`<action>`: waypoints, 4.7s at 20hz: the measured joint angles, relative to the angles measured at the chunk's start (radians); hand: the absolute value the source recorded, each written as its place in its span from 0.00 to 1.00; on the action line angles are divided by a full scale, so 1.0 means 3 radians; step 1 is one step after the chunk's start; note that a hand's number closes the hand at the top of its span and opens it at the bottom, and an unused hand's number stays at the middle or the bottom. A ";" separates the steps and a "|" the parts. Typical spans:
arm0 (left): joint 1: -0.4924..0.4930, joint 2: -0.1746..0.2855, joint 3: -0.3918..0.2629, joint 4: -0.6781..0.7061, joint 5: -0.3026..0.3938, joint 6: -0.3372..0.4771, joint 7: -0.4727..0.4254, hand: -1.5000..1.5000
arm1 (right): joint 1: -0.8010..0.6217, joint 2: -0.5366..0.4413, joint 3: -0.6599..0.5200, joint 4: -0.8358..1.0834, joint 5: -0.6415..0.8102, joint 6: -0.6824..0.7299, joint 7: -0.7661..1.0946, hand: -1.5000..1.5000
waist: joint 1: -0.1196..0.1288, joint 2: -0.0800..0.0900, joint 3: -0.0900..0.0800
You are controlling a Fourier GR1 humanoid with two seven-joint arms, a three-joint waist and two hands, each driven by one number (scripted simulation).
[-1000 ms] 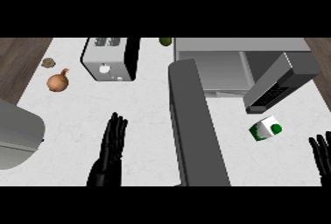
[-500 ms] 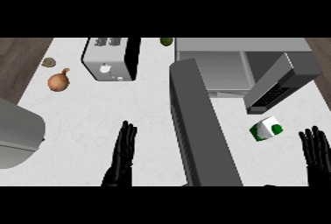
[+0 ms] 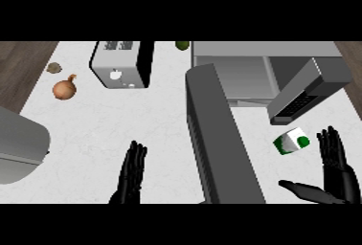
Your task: Pick up the milk, place it into the microwave and close the microwave
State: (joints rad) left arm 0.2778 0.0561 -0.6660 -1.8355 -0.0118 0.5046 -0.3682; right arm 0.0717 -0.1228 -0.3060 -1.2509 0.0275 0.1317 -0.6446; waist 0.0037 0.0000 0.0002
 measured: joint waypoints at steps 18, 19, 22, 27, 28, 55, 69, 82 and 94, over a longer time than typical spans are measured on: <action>0.0438 0.0571 0.0442 -0.0320 0.0607 -0.0502 -0.0311 0.00 | -0.1297 -0.0472 -0.0432 0.2643 0.0142 -0.0456 -0.1246 1.00 | 0.0044 0.0013 0.0005; 0.0454 0.0586 0.0462 -0.0328 0.0627 -0.0524 -0.0328 0.00 | -0.1351 -0.0487 -0.0452 0.2743 0.0146 -0.0486 -0.1278 1.00 | 0.0048 0.0013 0.0005; 0.0488 0.0606 0.0480 -0.0375 0.0646 -0.0540 -0.0328 0.00 | -0.1475 -0.0567 -0.0493 0.2942 0.0180 -0.0599 -0.1315 1.00 | 0.0062 0.0013 0.0001; 0.0567 0.0686 0.0508 -0.0407 0.0678 -0.0632 -0.0386 0.00 | -0.1571 -0.0643 -0.0465 0.3173 0.0287 -0.0730 -0.1368 1.00 | 0.0087 0.0005 -0.0016; 0.0559 0.0692 0.0535 -0.0417 0.0694 -0.0641 -0.0387 0.00 | -0.1604 -0.0632 -0.0433 0.3201 0.0329 -0.0756 -0.1369 1.00 | 0.0089 0.0003 -0.0021; 0.0889 0.0887 0.0951 -0.0402 0.1046 -0.1022 -0.0614 0.00 | -0.1884 0.0137 0.0094 0.2620 0.0536 -0.0597 -0.1267 1.00 | 0.0008 -0.0007 -0.0004; 0.0789 0.0802 0.1130 -0.0174 0.1106 -0.1220 -0.0671 0.00 | -0.2488 0.0163 0.0179 0.2567 0.0639 -0.1279 -0.0566 1.00 | 0.0043 0.0010 0.0001; 0.0649 0.0825 0.1202 -0.0124 0.1159 -0.1357 -0.0584 0.00 | -0.3247 -0.0172 0.0203 0.3436 0.1004 -0.2014 -0.0236 1.00 | 0.0187 0.0078 0.0007; 0.0429 0.0919 0.1259 0.0054 0.0949 -0.1292 -0.0452 0.00 | -0.3559 -0.0359 0.0247 0.3735 0.1224 -0.2880 0.0084 0.00 | 0.0343 0.0160 0.0013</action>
State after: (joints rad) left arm 0.4065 0.3319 -0.2882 -1.8193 0.2729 0.1169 -0.5037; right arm -0.9961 -0.2306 -0.2319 -0.1305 0.3947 -0.7324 -0.6194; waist 0.1065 0.0481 0.0042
